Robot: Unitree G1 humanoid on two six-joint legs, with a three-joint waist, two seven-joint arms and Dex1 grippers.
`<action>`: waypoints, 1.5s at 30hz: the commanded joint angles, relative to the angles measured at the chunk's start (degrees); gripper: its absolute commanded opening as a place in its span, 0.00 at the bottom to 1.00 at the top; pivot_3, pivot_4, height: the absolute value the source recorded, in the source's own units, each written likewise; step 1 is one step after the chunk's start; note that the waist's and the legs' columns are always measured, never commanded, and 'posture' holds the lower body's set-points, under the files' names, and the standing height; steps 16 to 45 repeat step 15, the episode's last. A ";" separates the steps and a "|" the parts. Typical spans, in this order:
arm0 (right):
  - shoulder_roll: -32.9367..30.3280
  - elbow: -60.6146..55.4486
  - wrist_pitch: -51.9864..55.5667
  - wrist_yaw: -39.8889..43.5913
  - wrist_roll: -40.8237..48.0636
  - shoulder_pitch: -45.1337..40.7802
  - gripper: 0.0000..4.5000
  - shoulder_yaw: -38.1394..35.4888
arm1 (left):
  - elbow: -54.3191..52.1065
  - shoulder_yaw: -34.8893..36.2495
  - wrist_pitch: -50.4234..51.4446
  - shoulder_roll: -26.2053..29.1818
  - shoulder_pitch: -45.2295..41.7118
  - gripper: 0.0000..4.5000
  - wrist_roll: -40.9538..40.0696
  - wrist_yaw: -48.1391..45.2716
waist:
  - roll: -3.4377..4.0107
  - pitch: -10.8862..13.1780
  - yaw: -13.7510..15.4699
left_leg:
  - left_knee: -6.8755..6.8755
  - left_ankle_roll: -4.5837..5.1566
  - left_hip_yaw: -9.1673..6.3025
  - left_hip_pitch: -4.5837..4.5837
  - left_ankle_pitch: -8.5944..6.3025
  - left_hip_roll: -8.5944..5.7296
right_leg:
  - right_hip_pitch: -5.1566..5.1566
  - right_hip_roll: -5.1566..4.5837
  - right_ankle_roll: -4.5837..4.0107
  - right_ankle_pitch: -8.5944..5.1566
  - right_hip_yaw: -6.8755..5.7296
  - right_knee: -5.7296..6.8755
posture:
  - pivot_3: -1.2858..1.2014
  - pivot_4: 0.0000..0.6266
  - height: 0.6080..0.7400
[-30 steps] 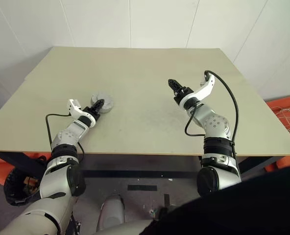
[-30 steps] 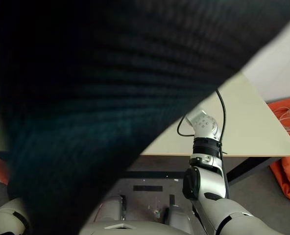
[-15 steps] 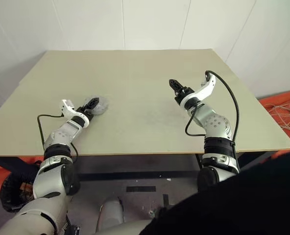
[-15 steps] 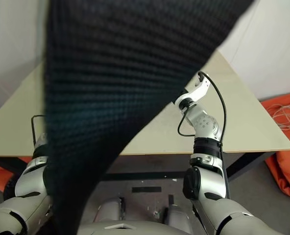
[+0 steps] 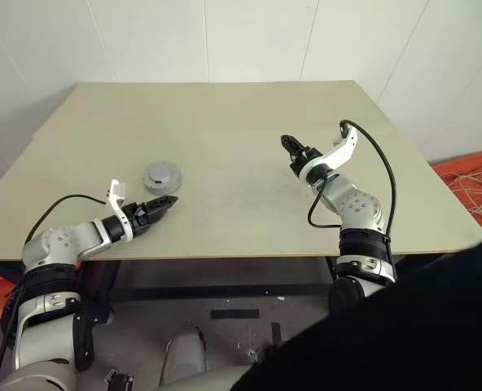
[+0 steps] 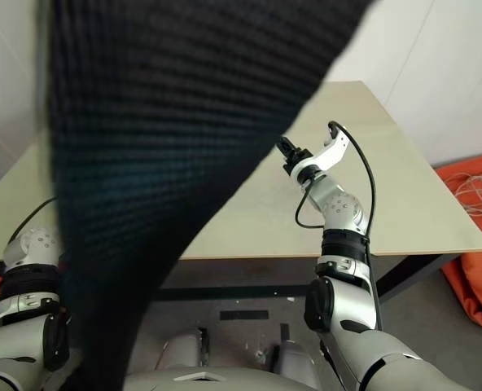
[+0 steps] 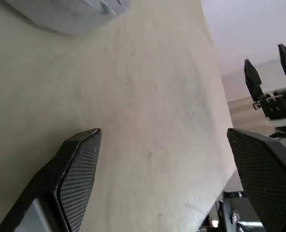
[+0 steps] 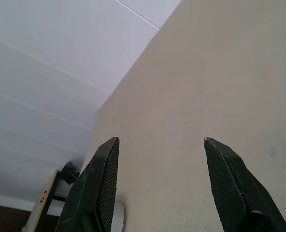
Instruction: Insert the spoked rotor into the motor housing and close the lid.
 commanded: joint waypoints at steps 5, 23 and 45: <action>-3.38 -5.68 2.81 5.83 -4.14 2.37 0.70 8.41 | -8.37 -4.24 -20.35 -3.18 -1.10 0.98 6.19 -4.43 | -0.03 0.01 0.39 | -0.05 -0.19 -0.08 -0.02 0.12 0.08 | -0.02 0.07 0.01 0.02 -0.05 0.00 | 0.52 0.00 1.00; -11.38 -17.91 -4.34 20.58 -14.91 15.13 0.70 22.80 | -7.67 -7.06 -41.08 -6.14 -1.86 0.98 13.47 -6.34 | -0.04 0.01 1.01 | -0.07 -0.13 -0.08 -0.20 0.08 0.04 | -0.03 0.07 0.05 0.03 -0.08 -0.24 | 0.52 0.00 1.00; -11.38 -17.91 -4.34 20.58 -14.91 15.13 0.70 22.80 | -7.67 -7.06 -41.08 -6.14 -1.86 0.98 13.47 -6.34 | -0.04 0.01 1.01 | -0.07 -0.13 -0.08 -0.20 0.08 0.04 | -0.03 0.07 0.05 0.03 -0.08 -0.24 | 0.52 0.00 1.00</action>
